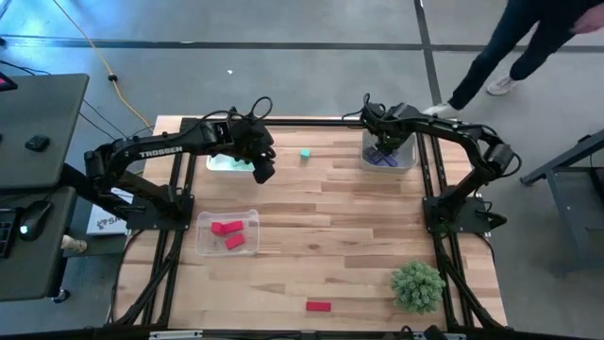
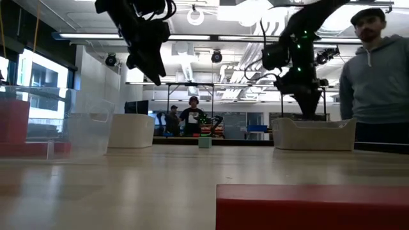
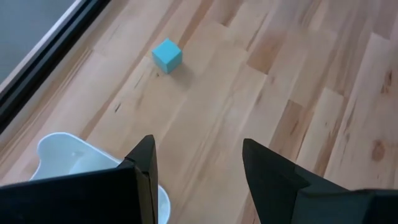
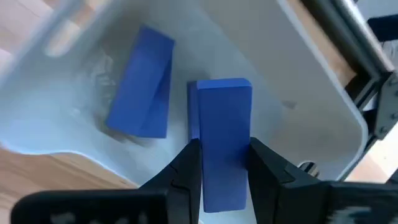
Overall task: Sort & place blocks by color
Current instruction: Put the violet block into the gray bin
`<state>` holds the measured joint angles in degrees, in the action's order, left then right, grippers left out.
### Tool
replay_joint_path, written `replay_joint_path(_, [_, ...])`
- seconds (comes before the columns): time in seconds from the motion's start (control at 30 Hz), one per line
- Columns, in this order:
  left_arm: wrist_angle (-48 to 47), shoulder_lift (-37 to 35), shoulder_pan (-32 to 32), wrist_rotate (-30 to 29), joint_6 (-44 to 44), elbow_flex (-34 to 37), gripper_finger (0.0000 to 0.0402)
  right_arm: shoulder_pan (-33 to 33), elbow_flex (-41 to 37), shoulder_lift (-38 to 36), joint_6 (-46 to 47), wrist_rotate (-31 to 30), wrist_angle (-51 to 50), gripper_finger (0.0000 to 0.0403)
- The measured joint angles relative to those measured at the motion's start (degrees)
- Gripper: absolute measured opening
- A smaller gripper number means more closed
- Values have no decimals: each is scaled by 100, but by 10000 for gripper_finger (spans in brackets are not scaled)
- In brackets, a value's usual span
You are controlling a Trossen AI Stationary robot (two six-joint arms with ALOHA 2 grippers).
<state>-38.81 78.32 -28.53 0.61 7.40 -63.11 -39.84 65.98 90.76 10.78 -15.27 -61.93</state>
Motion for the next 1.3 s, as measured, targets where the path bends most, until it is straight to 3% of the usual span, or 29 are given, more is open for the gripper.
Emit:
replay_joint_path(0.37, [299,0,-48,0,291,0,145,-181,-1084,0,-63,289,906,74])
replay_joint_path(0.83, [608,0,-48,2,355,0,145,-181,-1526,0,-65,396,1439,78])
replay_joint_path(1.3, [602,0,-48,2,295,0,145,-178,-1362,2,-227,185,1365,160])
